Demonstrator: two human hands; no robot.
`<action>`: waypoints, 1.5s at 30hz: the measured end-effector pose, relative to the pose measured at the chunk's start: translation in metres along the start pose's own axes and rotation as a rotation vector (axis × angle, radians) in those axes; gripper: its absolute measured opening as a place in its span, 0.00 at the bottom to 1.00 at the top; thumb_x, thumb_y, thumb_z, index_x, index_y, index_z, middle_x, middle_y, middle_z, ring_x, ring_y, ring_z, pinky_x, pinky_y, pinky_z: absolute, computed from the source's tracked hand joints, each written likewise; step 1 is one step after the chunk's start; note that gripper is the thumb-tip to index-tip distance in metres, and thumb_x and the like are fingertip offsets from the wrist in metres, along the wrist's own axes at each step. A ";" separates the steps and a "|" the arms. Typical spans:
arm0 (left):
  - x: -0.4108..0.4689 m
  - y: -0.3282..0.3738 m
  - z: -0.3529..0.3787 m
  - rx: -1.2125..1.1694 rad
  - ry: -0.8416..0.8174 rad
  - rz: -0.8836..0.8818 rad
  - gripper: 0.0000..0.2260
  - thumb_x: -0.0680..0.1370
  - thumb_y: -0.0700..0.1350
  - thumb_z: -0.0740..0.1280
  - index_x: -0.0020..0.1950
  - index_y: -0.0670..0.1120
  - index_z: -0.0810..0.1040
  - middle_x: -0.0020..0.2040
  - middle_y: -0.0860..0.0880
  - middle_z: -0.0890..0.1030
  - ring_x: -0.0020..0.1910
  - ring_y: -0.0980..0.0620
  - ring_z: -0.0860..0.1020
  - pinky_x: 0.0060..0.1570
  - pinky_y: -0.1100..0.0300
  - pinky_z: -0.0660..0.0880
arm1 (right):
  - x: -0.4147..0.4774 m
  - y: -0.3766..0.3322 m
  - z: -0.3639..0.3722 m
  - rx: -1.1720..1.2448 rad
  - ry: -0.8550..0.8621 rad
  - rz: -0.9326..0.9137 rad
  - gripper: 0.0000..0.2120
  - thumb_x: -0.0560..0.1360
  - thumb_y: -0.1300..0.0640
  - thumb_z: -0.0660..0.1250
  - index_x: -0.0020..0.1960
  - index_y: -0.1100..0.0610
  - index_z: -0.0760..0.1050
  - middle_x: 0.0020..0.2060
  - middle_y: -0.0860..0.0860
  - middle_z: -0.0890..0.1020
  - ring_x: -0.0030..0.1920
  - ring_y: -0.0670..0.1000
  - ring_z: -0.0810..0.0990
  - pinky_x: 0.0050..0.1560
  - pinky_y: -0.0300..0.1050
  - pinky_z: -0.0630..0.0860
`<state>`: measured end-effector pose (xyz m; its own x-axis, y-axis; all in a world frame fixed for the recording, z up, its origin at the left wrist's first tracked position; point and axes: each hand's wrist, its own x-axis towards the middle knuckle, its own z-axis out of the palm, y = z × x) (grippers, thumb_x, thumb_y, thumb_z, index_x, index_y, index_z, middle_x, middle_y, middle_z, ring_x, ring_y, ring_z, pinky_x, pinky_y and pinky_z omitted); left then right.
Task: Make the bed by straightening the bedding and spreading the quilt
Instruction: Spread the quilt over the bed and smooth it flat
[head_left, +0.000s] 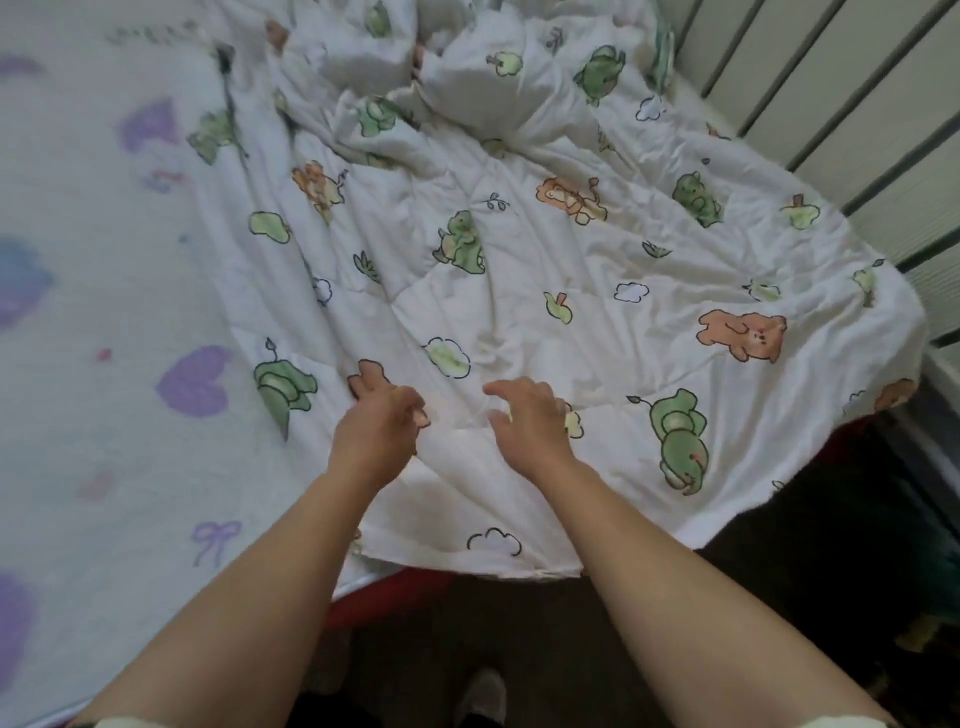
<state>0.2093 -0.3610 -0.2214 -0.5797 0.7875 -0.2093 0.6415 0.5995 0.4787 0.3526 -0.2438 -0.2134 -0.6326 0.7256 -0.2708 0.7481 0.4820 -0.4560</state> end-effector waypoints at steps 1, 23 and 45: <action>0.002 -0.015 -0.012 -0.029 0.024 -0.053 0.10 0.77 0.40 0.61 0.53 0.47 0.79 0.56 0.44 0.75 0.54 0.40 0.76 0.44 0.53 0.72 | 0.006 -0.021 0.007 -0.006 -0.025 -0.072 0.16 0.79 0.56 0.60 0.67 0.49 0.72 0.62 0.51 0.74 0.63 0.56 0.68 0.61 0.48 0.60; 0.107 -0.280 -0.175 -0.369 0.175 -0.396 0.16 0.77 0.35 0.57 0.59 0.44 0.78 0.55 0.47 0.81 0.54 0.49 0.77 0.50 0.63 0.69 | 0.194 -0.327 0.146 -0.403 -0.106 -0.218 0.40 0.74 0.41 0.65 0.76 0.54 0.49 0.75 0.55 0.56 0.74 0.58 0.55 0.69 0.56 0.59; 0.308 -0.111 -0.097 -0.459 0.007 -0.381 0.21 0.76 0.36 0.61 0.69 0.43 0.70 0.65 0.43 0.74 0.60 0.45 0.75 0.60 0.56 0.71 | 0.372 -0.080 -0.062 -0.282 0.179 0.168 0.25 0.74 0.63 0.66 0.67 0.60 0.59 0.55 0.63 0.75 0.54 0.63 0.76 0.46 0.52 0.72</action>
<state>-0.0895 -0.1993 -0.2561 -0.7310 0.5270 -0.4335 0.1056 0.7150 0.6911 0.0695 0.0179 -0.2248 -0.4701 0.8683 -0.1582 0.8800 0.4475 -0.1592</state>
